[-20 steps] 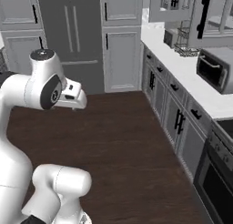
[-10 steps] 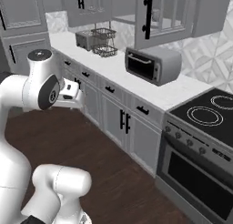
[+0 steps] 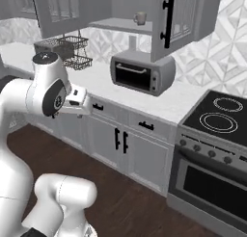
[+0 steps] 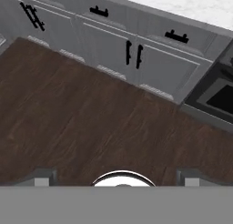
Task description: Gather all objects into one cabinet and sort the glasses and bowls to opposite sides.
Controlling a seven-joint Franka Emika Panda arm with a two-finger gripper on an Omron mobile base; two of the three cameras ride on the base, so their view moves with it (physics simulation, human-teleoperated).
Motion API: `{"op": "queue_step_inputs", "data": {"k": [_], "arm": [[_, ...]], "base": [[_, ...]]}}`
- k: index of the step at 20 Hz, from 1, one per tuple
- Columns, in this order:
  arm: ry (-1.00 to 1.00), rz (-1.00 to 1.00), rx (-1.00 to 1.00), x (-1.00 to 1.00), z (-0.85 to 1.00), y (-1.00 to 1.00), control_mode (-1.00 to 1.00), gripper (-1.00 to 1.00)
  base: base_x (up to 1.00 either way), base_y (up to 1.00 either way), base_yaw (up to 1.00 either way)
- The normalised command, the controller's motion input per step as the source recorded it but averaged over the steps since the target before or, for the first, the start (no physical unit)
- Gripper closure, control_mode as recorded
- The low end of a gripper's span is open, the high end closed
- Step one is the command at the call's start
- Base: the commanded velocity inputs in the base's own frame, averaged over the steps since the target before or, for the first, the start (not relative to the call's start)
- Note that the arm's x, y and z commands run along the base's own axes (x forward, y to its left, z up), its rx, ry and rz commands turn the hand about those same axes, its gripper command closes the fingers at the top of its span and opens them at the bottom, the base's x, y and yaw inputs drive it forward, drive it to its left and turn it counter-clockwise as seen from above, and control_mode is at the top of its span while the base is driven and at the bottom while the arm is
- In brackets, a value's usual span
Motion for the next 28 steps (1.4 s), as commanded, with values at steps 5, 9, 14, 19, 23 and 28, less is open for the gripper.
{"op": "queue_step_inputs", "data": {"k": [5, 9, 14, 19, 23, 28], "arm": [[0.0, 0.0, 0.0, 0.0, 0.0, 0.0, 1.0, -1.0], [0.0, 0.0, 0.0, 0.0, 0.0, 0.0, 1.0, -1.0], [0.0, 0.0, 0.0, 0.0, 0.0, 0.0, 1.0, -1.0], [0.0, 0.0, 0.0, 0.0, 0.0, 0.0, 1.0, -1.0], [0.0, 0.0, 0.0, 0.0, 0.0, 0.0, 1.0, -1.0], [0.0, 0.0, 0.0, 0.0, 0.0, 0.0, 1.0, -1.0]], "base": [[1.0, 1.0, -0.52], [1.0, 1.0, -0.56], [0.9, 0.97, -0.52], [0.65, 0.85, -0.34], [0.54, 0.06, -0.06], [0.33, -0.8, 0.13]]}}
